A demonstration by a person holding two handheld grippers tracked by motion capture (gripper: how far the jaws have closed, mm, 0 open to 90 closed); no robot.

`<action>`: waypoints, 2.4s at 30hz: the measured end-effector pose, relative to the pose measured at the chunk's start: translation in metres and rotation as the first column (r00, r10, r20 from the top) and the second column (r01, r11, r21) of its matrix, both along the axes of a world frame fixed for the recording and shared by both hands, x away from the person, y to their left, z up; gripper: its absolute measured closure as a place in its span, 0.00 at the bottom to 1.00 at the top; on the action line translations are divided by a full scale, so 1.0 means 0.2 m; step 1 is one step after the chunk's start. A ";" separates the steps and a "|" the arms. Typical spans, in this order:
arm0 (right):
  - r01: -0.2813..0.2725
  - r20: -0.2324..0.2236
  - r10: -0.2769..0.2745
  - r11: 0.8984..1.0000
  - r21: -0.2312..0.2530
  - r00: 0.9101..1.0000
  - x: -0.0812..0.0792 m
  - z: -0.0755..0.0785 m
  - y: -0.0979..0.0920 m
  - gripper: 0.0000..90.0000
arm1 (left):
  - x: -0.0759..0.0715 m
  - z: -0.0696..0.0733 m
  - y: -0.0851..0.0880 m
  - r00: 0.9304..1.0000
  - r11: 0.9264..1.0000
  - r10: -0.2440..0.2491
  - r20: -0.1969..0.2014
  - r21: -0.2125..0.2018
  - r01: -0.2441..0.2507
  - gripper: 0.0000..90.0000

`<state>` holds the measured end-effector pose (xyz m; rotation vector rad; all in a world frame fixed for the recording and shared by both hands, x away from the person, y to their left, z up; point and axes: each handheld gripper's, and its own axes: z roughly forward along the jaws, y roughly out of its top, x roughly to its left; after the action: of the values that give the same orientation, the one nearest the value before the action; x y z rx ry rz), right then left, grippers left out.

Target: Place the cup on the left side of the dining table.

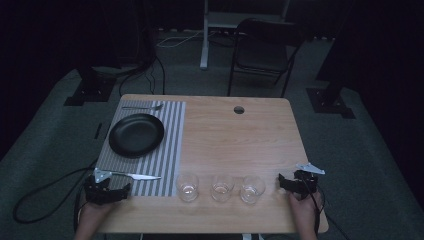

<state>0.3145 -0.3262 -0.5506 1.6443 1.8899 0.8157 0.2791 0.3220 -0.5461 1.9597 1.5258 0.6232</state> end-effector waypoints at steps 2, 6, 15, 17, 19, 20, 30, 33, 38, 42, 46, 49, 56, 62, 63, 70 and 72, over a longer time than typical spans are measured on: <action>0.000 0.000 0.000 1.000 0.001 1.000 0.00 0.00 0.00 0.12 | 0.00 0.00 0.00 1.000 1.000 -0.005 0.003 -0.003 0.005 0.01; 0.000 0.000 0.000 1.000 0.000 1.000 0.00 0.00 0.00 0.12 | 0.00 0.00 0.00 1.000 1.000 -0.005 0.003 -0.003 0.005 0.01; 0.000 0.000 0.000 1.000 0.000 1.000 0.00 0.00 0.00 0.12 | 0.00 0.00 0.01 1.000 1.000 -0.029 0.007 -0.004 0.029 0.02; 0.000 0.000 0.000 1.000 0.000 1.000 0.00 0.00 0.00 0.12 | -0.01 0.00 0.01 0.999 0.999 -0.043 0.013 -0.002 0.043 0.03; 0.000 0.000 0.000 1.000 0.000 1.000 0.00 0.00 0.00 0.12 | -0.01 0.00 0.01 0.998 0.999 -0.054 0.019 0.000 0.054 0.05; 0.000 0.000 0.000 1.000 0.000 1.000 0.00 0.00 0.00 0.12 | -0.01 0.00 0.01 0.998 0.998 -0.058 0.017 0.000 0.058 0.05; 0.000 0.000 0.000 1.000 0.000 1.000 0.00 0.00 0.00 0.12 | -0.04 0.02 0.03 0.994 0.993 -0.112 0.004 -0.034 0.112 0.05; 0.001 0.000 -0.001 1.000 0.001 1.000 0.00 0.00 0.00 0.12 | -0.04 0.03 0.02 0.991 0.991 -0.132 0.009 -0.034 0.132 0.05; 0.000 0.000 0.000 1.000 0.000 1.000 0.00 0.00 0.00 0.12 | -0.05 0.03 -0.01 0.985 0.984 -0.172 0.008 -0.045 0.172 0.05; 0.001 0.000 -0.001 1.000 0.000 1.000 0.00 0.00 0.00 0.12 | -0.06 0.04 -0.06 0.978 0.977 -0.210 0.014 -0.040 0.211 0.05; 0.000 0.000 0.000 1.000 0.001 1.000 0.00 0.00 0.00 0.12 | -0.07 0.05 -0.09 0.968 0.966 -0.252 0.005 -0.049 0.252 0.05; 0.000 0.000 0.000 1.000 0.000 1.000 0.00 0.00 0.00 0.12 | -0.07 0.05 -0.13 0.957 0.956 -0.291 0.007 -0.048 0.291 0.05; 0.000 0.000 0.000 1.000 0.000 1.000 0.00 0.00 0.00 0.12 | -0.08 0.06 -0.20 0.935 0.933 -0.355 0.007 -0.061 0.354 0.05; 0.000 0.000 0.000 1.000 0.001 1.000 0.00 0.00 0.00 0.12 | -0.09 0.06 -0.24 0.923 0.921 -0.386 0.006 -0.061 0.385 0.05; 0.000 0.000 0.000 1.000 0.000 1.000 0.00 0.00 0.00 0.12 | -0.09 0.06 -0.26 0.920 0.918 -0.392 0.002 -0.065 0.391 0.05; 0.000 0.000 0.000 1.000 0.000 1.000 0.00 0.00 0.00 0.12 | -0.09 0.05 -0.34 0.890 0.889 -0.455 -0.007 -0.058 0.454 0.07; 0.000 0.000 0.000 1.000 0.000 1.000 0.00 0.00 0.00 0.12 | -0.09 0.06 -0.37 0.882 0.880 -0.471 0.002 -0.066 0.470 0.07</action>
<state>0.3144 -0.3261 -0.5505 1.6444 1.8897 0.8158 0.2613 0.2486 -0.5345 2.1767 0.9957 0.3437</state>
